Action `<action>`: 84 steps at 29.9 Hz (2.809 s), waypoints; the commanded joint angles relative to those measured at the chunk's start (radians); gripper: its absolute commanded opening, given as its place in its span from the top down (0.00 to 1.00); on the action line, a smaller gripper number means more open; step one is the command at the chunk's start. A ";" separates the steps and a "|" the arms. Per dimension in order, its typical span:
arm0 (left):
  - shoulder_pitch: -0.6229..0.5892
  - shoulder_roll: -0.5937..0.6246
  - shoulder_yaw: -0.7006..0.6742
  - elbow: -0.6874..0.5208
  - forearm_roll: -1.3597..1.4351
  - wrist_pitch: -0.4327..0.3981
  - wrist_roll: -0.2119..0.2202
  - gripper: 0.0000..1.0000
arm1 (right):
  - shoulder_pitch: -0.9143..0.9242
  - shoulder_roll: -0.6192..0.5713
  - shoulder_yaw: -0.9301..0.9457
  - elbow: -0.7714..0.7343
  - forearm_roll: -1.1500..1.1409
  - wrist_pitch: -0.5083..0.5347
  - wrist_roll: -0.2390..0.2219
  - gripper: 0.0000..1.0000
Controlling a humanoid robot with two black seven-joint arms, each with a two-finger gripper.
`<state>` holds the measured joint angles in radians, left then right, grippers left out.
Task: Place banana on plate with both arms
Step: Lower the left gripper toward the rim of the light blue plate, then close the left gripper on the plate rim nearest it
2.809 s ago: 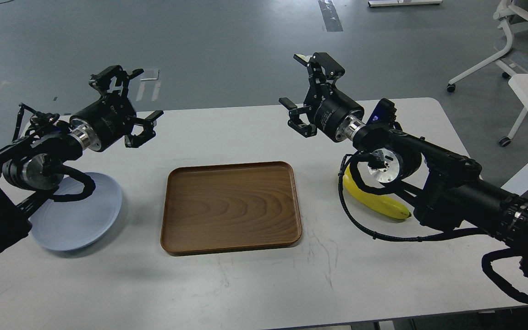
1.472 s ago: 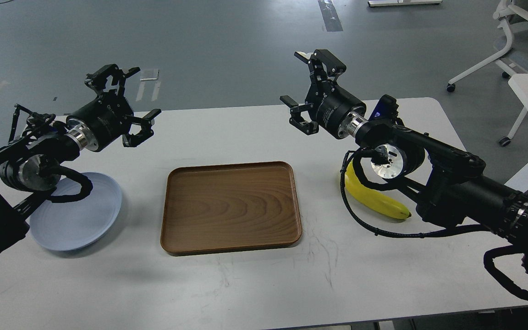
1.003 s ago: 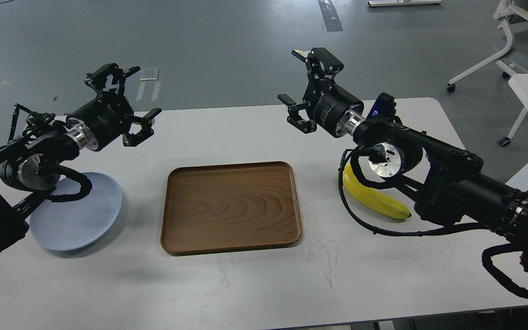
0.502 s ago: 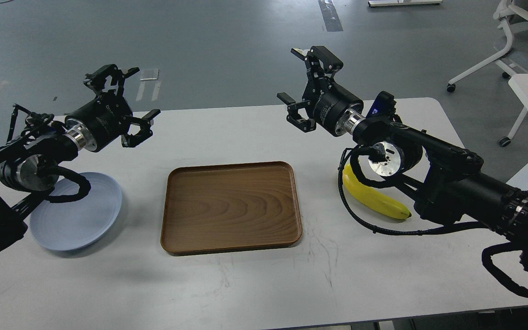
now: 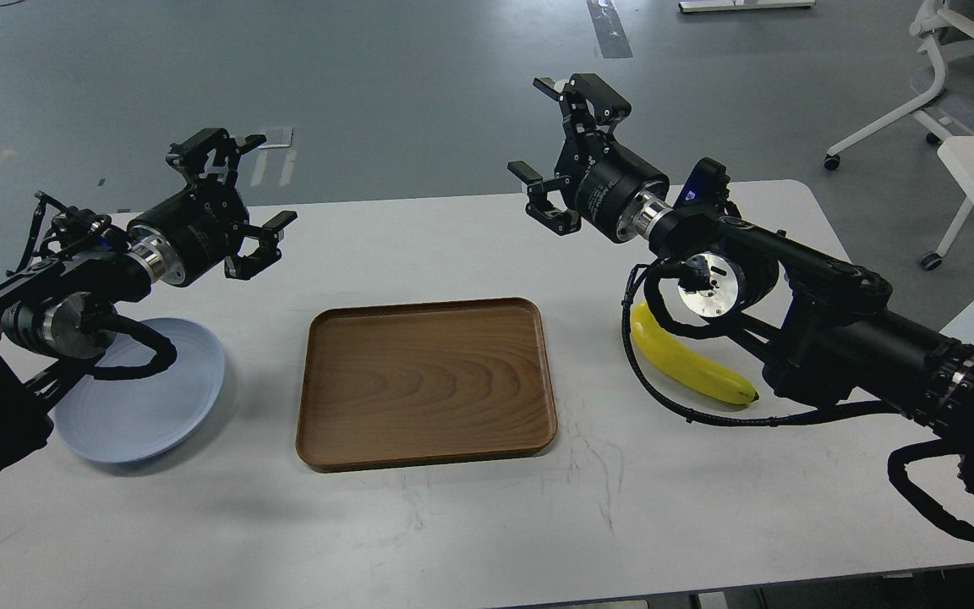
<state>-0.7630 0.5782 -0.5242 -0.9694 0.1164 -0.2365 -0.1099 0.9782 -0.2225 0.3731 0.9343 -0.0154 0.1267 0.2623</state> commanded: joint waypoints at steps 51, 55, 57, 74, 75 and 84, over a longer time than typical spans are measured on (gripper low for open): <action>0.223 0.430 0.377 0.066 1.157 0.628 -0.317 0.03 | 0.183 0.005 0.020 0.006 0.026 -0.015 -0.017 0.00; 0.240 0.341 0.397 0.184 1.148 0.626 -0.352 0.03 | 0.240 0.011 0.013 0.003 0.095 -0.015 -0.071 0.00; 0.254 0.316 0.400 0.218 1.145 0.625 -0.366 0.03 | 0.257 0.011 0.006 -0.002 0.103 -0.016 -0.086 0.00; 0.289 0.230 0.417 0.369 1.103 0.612 -0.379 0.03 | 0.247 -0.003 -0.014 -0.003 0.104 -0.025 -0.086 0.00; 0.289 0.230 0.417 0.379 1.103 0.612 -0.379 0.03 | 0.247 -0.004 -0.014 -0.003 0.104 -0.025 -0.086 0.00; 0.304 0.206 0.417 0.388 1.091 0.609 -0.379 0.03 | 0.247 -0.004 -0.016 -0.003 0.104 -0.032 -0.086 0.00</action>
<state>-0.4601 0.7979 -0.1080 -0.5811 1.2128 0.3729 -0.4886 1.2256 -0.2265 0.3588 0.9311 0.0890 0.0972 0.1764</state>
